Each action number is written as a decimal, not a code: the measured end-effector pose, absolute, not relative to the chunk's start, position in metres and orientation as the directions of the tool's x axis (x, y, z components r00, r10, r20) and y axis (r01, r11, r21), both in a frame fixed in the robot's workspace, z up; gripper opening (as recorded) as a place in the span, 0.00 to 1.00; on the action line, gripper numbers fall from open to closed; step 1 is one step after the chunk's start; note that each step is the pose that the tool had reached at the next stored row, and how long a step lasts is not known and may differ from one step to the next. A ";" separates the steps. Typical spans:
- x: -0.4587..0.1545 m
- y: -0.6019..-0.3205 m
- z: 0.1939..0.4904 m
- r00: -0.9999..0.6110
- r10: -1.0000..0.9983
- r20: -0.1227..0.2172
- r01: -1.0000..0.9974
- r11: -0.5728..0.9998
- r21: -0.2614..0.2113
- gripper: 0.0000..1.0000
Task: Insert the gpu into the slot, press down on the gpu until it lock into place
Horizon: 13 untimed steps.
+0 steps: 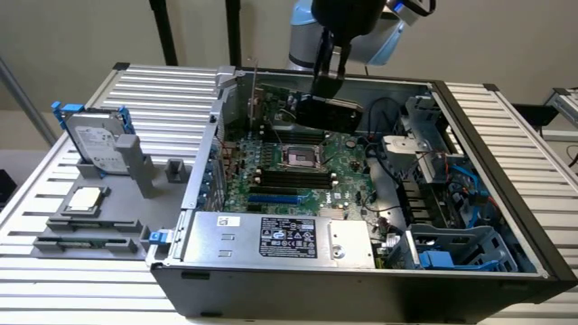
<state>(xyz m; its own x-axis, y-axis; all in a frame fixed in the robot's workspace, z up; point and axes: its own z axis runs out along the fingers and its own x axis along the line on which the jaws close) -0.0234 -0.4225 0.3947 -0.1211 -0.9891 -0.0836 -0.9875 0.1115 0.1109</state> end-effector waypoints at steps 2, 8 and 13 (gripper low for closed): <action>-0.023 -0.423 0.392 -0.087 -0.993 -0.084 -0.991 0.078 0.109 0.26; -0.025 -0.430 0.387 -0.057 -0.994 -0.088 -0.994 0.048 0.098 0.26; -0.029 -0.442 0.383 -0.056 -0.994 -0.089 -0.994 0.048 0.095 0.26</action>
<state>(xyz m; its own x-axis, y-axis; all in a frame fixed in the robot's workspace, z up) -0.0293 -0.4420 0.3826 -0.0563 -0.9944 -0.0889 -0.9943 0.0478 0.0948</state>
